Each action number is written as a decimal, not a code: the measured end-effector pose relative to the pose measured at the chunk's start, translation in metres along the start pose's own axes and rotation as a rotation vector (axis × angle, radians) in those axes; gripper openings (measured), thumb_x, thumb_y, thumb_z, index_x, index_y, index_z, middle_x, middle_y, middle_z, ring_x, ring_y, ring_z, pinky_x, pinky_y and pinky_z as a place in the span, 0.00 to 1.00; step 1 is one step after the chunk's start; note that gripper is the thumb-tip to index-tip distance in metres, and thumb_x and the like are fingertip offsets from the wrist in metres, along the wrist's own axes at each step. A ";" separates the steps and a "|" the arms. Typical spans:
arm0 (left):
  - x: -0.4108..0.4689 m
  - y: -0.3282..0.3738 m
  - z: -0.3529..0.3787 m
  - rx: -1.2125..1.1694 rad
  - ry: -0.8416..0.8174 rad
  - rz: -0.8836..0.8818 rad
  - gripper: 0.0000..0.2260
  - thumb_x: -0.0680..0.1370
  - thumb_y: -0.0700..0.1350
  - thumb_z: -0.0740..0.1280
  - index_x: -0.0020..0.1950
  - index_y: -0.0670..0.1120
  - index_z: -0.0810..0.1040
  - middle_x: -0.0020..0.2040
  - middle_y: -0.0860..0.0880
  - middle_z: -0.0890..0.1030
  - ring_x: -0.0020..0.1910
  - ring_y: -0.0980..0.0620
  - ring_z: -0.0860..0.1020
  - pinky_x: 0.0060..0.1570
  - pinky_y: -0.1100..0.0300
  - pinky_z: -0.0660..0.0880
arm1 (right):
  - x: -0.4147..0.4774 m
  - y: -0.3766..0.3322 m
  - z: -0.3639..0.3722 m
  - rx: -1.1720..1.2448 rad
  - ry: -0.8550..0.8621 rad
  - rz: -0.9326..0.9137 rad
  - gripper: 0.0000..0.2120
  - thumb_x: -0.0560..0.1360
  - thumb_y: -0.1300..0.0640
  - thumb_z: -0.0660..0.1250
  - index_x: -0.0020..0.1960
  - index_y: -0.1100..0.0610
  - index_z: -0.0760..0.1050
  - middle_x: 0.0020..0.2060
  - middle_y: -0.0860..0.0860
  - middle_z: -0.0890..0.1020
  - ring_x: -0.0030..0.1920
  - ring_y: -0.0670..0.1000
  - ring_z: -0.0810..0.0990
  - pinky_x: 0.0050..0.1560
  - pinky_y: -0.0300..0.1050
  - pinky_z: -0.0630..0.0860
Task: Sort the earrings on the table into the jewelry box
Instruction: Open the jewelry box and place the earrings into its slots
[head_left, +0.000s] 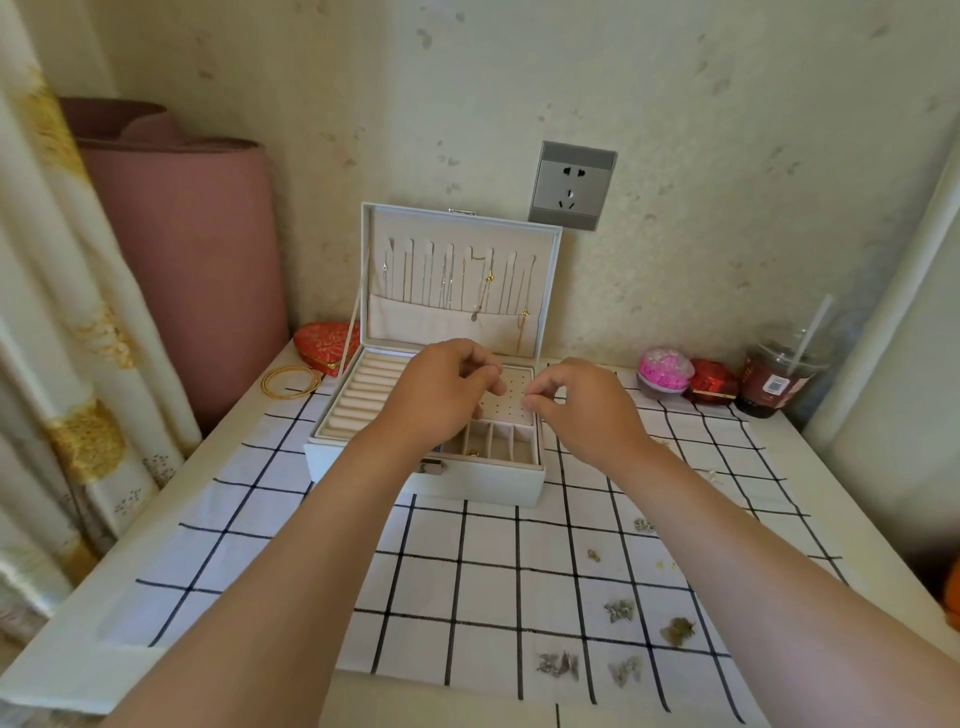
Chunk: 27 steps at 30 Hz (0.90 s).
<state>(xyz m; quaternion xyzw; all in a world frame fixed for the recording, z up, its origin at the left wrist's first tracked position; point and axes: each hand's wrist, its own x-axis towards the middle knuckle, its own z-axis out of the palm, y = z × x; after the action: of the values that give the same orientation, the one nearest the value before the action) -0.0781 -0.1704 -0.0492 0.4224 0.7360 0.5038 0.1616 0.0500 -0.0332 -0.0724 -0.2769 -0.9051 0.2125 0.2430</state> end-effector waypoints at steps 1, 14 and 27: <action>0.000 0.000 0.000 -0.019 0.004 -0.008 0.03 0.80 0.45 0.66 0.50 0.50 0.79 0.41 0.56 0.85 0.32 0.54 0.81 0.42 0.59 0.78 | 0.000 0.000 0.002 -0.005 -0.001 -0.007 0.03 0.74 0.52 0.73 0.41 0.45 0.82 0.41 0.42 0.80 0.46 0.44 0.78 0.50 0.50 0.77; -0.010 0.012 0.002 -0.329 0.062 -0.140 0.04 0.77 0.43 0.70 0.51 0.47 0.83 0.45 0.49 0.85 0.32 0.56 0.78 0.28 0.71 0.70 | 0.003 -0.003 0.000 0.229 -0.050 0.113 0.05 0.72 0.55 0.76 0.43 0.46 0.83 0.42 0.42 0.84 0.46 0.37 0.79 0.49 0.36 0.72; -0.017 0.022 0.007 -0.474 0.052 -0.241 0.06 0.77 0.49 0.72 0.50 0.48 0.85 0.42 0.52 0.85 0.35 0.57 0.79 0.31 0.65 0.71 | -0.004 -0.030 -0.024 0.624 -0.011 0.026 0.10 0.69 0.62 0.79 0.50 0.57 0.84 0.42 0.50 0.86 0.28 0.49 0.78 0.34 0.41 0.77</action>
<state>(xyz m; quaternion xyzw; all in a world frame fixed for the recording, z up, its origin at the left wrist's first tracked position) -0.0536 -0.1771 -0.0364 0.2689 0.6465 0.6498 0.2958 0.0542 -0.0521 -0.0390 -0.1995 -0.7937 0.4847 0.3087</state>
